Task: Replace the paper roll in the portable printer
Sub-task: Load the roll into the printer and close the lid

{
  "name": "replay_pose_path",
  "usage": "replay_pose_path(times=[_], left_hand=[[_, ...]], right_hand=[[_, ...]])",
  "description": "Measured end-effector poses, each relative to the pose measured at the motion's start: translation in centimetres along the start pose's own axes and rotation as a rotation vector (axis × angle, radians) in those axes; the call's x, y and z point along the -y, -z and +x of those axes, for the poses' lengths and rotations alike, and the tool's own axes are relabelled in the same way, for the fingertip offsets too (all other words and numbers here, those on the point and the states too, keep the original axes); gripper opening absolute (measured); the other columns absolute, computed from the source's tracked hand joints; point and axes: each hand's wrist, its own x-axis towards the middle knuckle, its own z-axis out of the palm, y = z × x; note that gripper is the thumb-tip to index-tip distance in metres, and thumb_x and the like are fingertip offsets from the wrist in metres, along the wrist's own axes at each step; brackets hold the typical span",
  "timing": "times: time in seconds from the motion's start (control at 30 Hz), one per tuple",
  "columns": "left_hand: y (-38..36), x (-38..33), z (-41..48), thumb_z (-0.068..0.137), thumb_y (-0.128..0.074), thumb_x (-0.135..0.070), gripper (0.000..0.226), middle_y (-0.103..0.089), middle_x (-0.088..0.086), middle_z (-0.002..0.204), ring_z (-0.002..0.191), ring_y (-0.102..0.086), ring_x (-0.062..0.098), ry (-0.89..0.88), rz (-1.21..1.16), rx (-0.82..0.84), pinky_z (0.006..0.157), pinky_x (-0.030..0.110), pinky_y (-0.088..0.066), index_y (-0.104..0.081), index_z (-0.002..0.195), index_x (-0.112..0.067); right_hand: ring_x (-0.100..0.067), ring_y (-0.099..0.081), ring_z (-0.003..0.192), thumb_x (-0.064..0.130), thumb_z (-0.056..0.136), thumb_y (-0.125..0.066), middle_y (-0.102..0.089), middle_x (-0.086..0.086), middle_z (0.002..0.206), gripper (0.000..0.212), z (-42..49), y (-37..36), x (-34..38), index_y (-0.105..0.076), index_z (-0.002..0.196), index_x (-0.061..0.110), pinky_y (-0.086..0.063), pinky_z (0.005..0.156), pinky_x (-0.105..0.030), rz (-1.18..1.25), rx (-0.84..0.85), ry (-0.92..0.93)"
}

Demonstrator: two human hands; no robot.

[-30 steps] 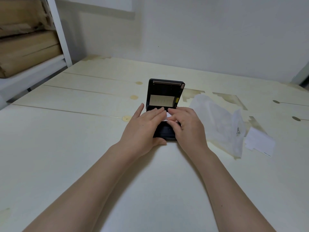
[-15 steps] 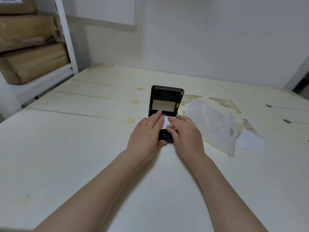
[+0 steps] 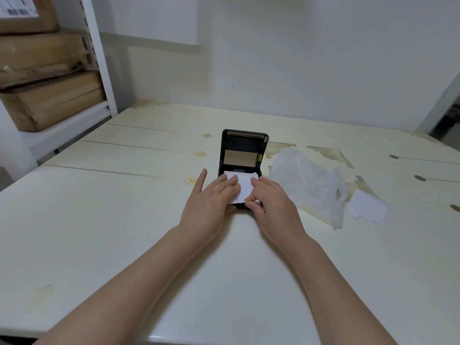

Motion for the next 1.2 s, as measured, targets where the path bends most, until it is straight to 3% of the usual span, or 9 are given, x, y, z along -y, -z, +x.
replay_pose_path(times=[0.1,0.27,0.43,0.53,0.67,0.83,0.93,1.07,1.2], left_hand=[[-0.4,0.1,-0.1,0.095,-0.027,-0.038,0.048,-0.049,0.008,0.15,0.145,-0.036,0.03,-0.027,0.009,-0.006,0.117,0.054,-0.014,-0.062,0.111,-0.009],[0.0,0.4,-0.1,0.089,-0.016,-0.054,0.081,-0.064,-0.003,0.129,0.147,-0.033,0.022,-0.026,-0.041,0.027,0.119,0.044,0.012,-0.032,0.149,-0.002],[0.5,0.4,-0.4,0.075,-0.025,-0.079,0.097,-0.046,-0.008,0.15,0.147,-0.03,0.012,-0.037,0.013,0.073,0.119,0.048,0.017,-0.036,0.145,-0.014],[1.0,0.2,-0.6,0.07,-0.014,-0.089,0.104,-0.037,-0.009,0.157,0.148,-0.028,0.008,-0.028,0.025,0.092,0.12,0.052,0.014,-0.038,0.145,-0.022],[1.2,0.2,-0.6,0.082,0.003,-0.077,0.092,-0.046,-0.01,0.148,0.142,-0.035,0.009,-0.006,-0.011,0.05,0.12,0.05,0.015,-0.045,0.143,-0.028],[1.0,0.8,0.7,0.091,-0.008,-0.058,0.066,-0.037,-0.014,0.155,0.152,-0.013,0.012,0.028,-0.064,0.026,0.12,0.051,0.013,-0.058,0.125,-0.032],[0.8,1.2,0.9,0.099,-0.025,-0.051,0.046,-0.033,-0.017,0.157,0.153,-0.002,0.009,0.063,-0.106,0.081,0.119,0.05,0.017,-0.052,0.13,-0.029],[0.5,1.6,0.9,0.099,-0.043,-0.047,0.042,-0.041,-0.021,0.152,0.153,-0.004,0.009,0.086,-0.141,0.052,0.118,0.051,0.018,-0.047,0.136,-0.029],[0.4,1.9,1.2,0.097,-0.043,-0.052,0.046,-0.033,-0.02,0.157,0.153,-0.001,0.01,0.099,-0.131,0.069,0.117,0.052,0.019,-0.046,0.137,-0.029]], right_hand=[[-0.011,-0.03,0.144,0.015,0.095,-0.055,-0.054,0.004,0.142,0.009,-0.5,-0.1,0.0,-0.064,0.095,0.011,-0.033,0.1,-0.019,0.023,0.007,0.026],[-0.016,-0.02,0.148,0.013,0.096,-0.054,-0.041,-0.007,0.151,0.01,-1.2,0.0,-0.2,-0.062,0.09,0.011,-0.022,0.106,-0.017,0.054,0.047,0.069],[-0.022,-0.019,0.148,0.012,0.095,-0.054,-0.048,-0.01,0.143,0.012,-1.4,0.1,-0.3,-0.065,0.093,0.007,-0.022,0.108,-0.021,0.049,0.081,0.083],[-0.024,-0.02,0.147,0.011,0.094,-0.054,-0.049,-0.01,0.139,0.012,-1.6,0.2,-0.3,-0.065,0.093,0.006,-0.017,0.103,-0.015,0.03,0.09,0.1],[-0.027,-0.016,0.147,0.012,0.093,-0.055,-0.042,-0.01,0.147,0.011,-1.8,0.3,-0.3,-0.065,0.093,0.007,-0.017,0.105,-0.019,0.001,0.101,0.115],[-0.021,-0.005,0.15,0.029,0.091,-0.059,-0.025,-0.006,0.16,0.014,-1.9,0.2,-0.7,-0.063,0.088,0.016,-0.021,0.115,-0.033,-0.014,0.18,0.089],[-0.018,-0.003,0.15,0.046,0.089,-0.058,-0.017,-0.004,0.163,0.03,-1.9,0.2,-0.7,-0.057,0.079,0.017,-0.023,0.115,-0.04,-0.006,0.219,0.054],[-0.021,-0.019,0.143,0.047,0.088,-0.056,-0.034,-0.004,0.156,0.038,-1.2,0.0,-0.5,-0.052,0.075,0.012,-0.032,0.108,-0.037,0.026,0.113,0.014],[-0.013,-0.027,0.133,0.037,0.09,-0.058,-0.046,0.004,0.141,0.024,-0.4,0.0,-0.5,-0.052,0.09,0.014,-0.034,0.1,-0.029,0.145,0.03,-0.029]])
